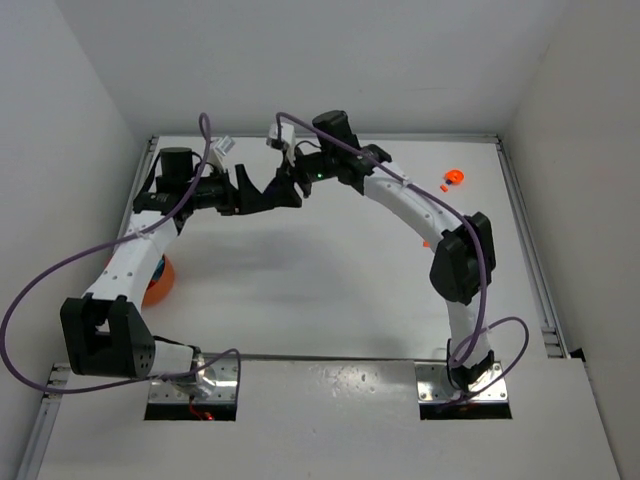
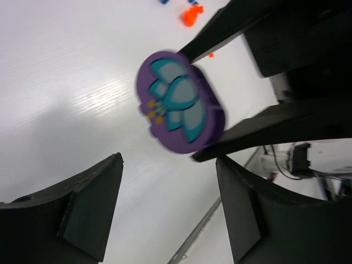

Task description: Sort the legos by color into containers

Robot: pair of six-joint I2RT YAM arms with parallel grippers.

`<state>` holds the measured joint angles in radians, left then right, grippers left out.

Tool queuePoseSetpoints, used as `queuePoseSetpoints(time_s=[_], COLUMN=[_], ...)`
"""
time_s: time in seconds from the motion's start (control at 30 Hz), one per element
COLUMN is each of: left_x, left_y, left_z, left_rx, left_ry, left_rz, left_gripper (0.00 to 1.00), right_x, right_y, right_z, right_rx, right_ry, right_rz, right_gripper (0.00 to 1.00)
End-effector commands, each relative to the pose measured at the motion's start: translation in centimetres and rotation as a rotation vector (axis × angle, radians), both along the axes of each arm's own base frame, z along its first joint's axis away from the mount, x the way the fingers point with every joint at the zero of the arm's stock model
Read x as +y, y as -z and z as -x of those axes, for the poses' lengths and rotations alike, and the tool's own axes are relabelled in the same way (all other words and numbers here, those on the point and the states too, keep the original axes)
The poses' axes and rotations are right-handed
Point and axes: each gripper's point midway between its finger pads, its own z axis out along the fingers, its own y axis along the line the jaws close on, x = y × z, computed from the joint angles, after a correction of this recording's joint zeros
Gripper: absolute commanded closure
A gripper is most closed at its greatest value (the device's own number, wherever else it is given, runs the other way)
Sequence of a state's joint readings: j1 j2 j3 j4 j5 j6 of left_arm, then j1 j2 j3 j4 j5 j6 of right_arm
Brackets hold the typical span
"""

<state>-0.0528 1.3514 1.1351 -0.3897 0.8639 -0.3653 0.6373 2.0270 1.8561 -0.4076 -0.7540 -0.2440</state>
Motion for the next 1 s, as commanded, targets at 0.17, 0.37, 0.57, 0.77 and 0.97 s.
queuePoseSetpoints(time_s=[0.17,0.37,0.57,0.77,0.97], left_x=[1.8,2.0,2.2,3.0,3.8], left_y=[-1.6,-3.7,-3.7,-2.0,-3.7], left_z=[-1.6,-1.5,-0.2,1.3,3.5], left_rx=[-0.092,-0.155,-0.287,-0.431,-0.638], left_ry=[-0.118,-0.097,-0.078,-0.064,-0.097], left_rz=[-0.119,-0.094,-0.163,-0.303,-0.352], left_gripper=[0.28,0.29,0.29,0.2,0.17], right_x=[0.6,0.1,0.6,0.6,-0.5], right_y=[-1.8,0.5,-0.5,-1.7,-2.8], right_z=[1.7,2.0,0.7,0.8,-1.6], right_rx=[0.119,0.179,0.448,0.665,0.859], right_ry=[0.009,0.02,0.104,0.128,0.109], right_rz=[-0.029,0.039,0.015,-0.077,-0.218], right_gripper=[0.83,0.85,0.89,0.9,0.92])
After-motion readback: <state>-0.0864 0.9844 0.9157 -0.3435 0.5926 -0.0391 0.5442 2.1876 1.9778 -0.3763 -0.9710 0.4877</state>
